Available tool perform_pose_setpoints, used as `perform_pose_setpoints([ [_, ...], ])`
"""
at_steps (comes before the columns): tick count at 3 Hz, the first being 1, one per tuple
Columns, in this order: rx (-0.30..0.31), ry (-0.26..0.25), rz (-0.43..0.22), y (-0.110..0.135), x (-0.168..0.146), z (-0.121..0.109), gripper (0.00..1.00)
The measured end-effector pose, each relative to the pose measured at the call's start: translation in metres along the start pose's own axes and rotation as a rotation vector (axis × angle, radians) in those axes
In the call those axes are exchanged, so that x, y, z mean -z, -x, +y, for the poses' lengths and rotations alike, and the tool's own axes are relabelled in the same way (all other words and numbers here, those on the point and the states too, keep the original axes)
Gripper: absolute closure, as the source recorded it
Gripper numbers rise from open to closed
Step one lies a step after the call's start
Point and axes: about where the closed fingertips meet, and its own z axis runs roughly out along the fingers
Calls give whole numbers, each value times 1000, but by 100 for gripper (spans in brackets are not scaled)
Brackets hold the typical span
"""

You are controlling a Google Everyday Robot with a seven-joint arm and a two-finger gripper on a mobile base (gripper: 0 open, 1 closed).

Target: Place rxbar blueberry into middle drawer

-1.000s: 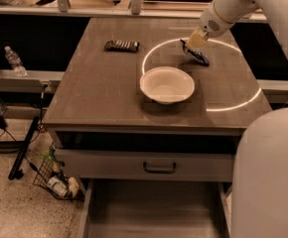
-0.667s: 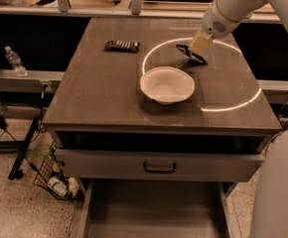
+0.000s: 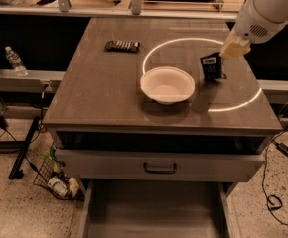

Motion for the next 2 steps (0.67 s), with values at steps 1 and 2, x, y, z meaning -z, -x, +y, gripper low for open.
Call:
perform_pose_setpoints([
  [1, -15, -45, 25, -20, 43, 17, 100],
  [2, -34, -28, 30, -32, 91, 63, 100],
])
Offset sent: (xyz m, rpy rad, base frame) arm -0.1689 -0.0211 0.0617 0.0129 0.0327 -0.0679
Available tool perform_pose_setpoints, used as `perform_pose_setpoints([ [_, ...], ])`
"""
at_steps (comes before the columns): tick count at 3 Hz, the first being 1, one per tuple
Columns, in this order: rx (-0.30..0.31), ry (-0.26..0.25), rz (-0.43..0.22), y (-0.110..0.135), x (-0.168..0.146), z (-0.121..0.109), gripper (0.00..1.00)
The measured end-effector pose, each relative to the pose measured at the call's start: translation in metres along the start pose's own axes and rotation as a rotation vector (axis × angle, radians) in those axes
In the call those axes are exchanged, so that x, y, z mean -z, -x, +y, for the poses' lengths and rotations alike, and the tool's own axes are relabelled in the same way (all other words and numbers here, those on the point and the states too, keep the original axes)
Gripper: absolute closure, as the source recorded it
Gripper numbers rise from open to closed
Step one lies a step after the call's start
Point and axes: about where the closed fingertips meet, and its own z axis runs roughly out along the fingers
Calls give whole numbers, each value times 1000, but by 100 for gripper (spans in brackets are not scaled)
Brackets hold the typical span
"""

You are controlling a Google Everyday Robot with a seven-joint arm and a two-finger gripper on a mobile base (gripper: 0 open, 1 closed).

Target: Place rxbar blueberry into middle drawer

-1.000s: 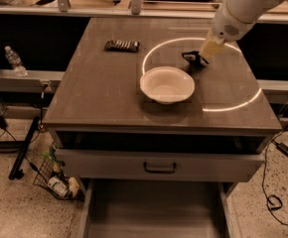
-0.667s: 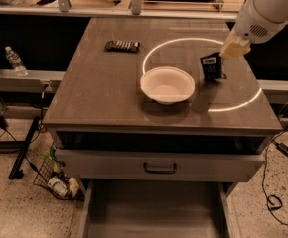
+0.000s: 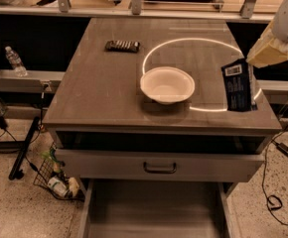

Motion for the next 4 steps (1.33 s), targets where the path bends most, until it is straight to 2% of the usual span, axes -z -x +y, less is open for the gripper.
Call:
perform_pose_setpoints([
  [1, 7, -1, 4, 0, 1, 1, 100],
  [2, 3, 25, 23, -23, 13, 30, 100],
  [3, -21, 60, 45, -51, 38, 75, 100],
  [4, -80, 139, 57, -84, 48, 140, 100],
])
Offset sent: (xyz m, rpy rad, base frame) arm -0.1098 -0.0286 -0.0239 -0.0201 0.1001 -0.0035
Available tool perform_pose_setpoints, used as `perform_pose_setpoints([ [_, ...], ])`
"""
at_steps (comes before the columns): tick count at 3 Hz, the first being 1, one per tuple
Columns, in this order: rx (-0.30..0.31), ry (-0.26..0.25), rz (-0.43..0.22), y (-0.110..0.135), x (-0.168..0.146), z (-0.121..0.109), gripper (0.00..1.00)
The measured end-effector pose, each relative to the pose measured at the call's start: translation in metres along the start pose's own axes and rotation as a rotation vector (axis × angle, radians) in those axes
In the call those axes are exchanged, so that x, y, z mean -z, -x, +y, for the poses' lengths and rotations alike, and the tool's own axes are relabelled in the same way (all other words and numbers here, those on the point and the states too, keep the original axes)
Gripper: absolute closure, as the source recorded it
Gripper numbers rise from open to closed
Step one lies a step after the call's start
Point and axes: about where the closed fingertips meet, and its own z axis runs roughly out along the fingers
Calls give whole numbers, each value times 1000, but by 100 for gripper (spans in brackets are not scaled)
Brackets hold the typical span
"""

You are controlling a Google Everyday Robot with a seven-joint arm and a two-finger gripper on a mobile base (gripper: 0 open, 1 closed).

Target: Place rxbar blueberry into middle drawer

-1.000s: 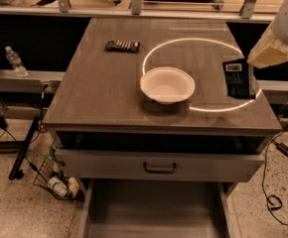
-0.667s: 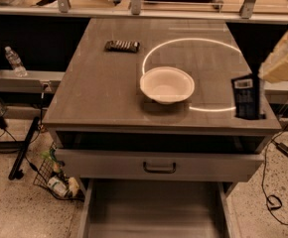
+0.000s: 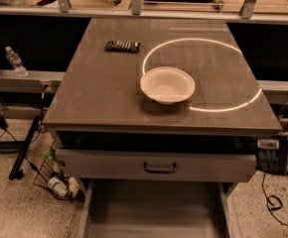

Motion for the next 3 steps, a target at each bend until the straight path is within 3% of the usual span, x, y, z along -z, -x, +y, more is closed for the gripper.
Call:
perform_pose_setpoints([
  [1, -51, 96, -4, -25, -39, 50, 100],
  [2, -90, 186, -10, -41, -105, 94, 100],
  [3, -131, 244, -1, -47, -151, 124, 100],
])
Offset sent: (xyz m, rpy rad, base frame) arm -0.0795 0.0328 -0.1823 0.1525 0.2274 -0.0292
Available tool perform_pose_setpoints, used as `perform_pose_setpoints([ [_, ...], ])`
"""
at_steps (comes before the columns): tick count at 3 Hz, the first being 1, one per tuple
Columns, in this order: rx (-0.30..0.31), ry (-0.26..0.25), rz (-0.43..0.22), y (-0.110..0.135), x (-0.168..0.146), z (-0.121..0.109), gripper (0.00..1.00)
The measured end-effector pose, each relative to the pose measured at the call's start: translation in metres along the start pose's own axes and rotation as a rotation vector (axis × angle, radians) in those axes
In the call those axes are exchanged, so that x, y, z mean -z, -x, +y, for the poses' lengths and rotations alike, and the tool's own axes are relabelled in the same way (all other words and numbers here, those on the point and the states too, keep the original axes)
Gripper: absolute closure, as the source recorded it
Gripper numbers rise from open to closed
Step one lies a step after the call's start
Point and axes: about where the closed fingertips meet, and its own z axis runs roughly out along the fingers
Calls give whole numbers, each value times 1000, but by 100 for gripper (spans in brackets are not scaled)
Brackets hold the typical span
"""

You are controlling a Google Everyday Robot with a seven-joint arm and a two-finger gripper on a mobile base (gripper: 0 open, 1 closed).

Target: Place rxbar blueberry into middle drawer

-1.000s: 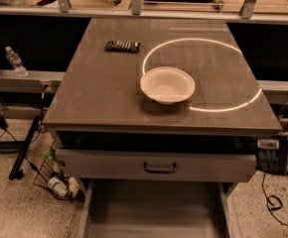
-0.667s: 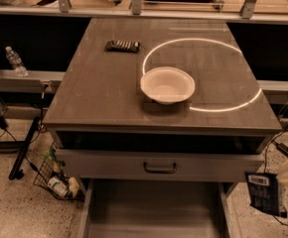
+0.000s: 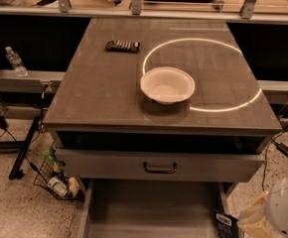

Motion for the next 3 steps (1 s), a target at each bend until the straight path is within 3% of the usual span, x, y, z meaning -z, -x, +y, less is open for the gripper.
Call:
perform_pose_setpoints([
  [1, -9, 9, 0, -2, -10, 3, 100],
  [3, -127, 99, -97, 19, -97, 18, 100],
])
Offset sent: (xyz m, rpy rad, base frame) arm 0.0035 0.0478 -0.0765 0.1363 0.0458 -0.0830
